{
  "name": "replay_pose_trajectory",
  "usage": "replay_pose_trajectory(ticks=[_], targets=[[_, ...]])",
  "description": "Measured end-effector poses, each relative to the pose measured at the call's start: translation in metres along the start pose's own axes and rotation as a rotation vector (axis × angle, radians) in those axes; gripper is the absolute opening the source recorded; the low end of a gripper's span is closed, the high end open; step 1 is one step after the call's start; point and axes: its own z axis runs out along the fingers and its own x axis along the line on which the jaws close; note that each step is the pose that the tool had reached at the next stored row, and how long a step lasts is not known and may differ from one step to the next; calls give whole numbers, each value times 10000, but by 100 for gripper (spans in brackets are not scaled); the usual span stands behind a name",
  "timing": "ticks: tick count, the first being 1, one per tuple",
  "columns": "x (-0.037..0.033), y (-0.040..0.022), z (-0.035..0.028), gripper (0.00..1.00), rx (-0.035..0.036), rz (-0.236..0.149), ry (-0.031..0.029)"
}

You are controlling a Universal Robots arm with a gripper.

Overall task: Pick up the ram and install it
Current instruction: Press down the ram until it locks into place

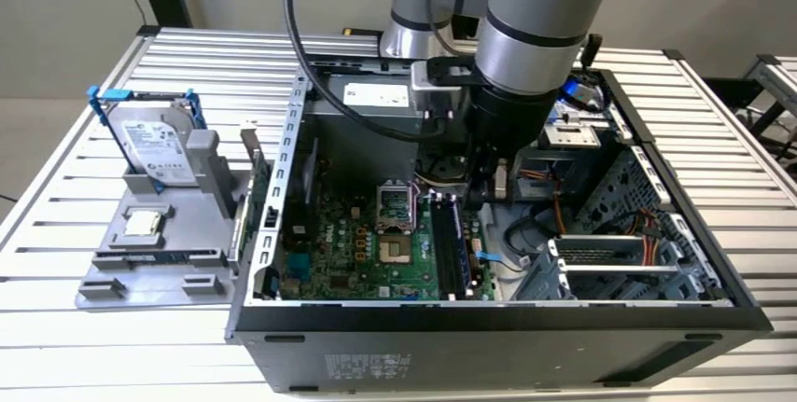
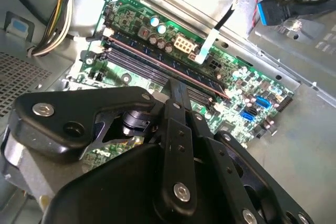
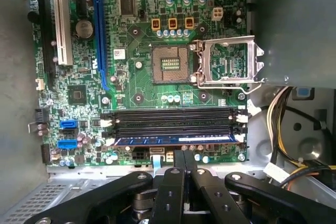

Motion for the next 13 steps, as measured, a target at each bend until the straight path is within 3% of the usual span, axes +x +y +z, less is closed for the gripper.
replay_pose_trajectory(ticks=[13], targets=[[5, 1, -218, 0, -2, 0, -1]])
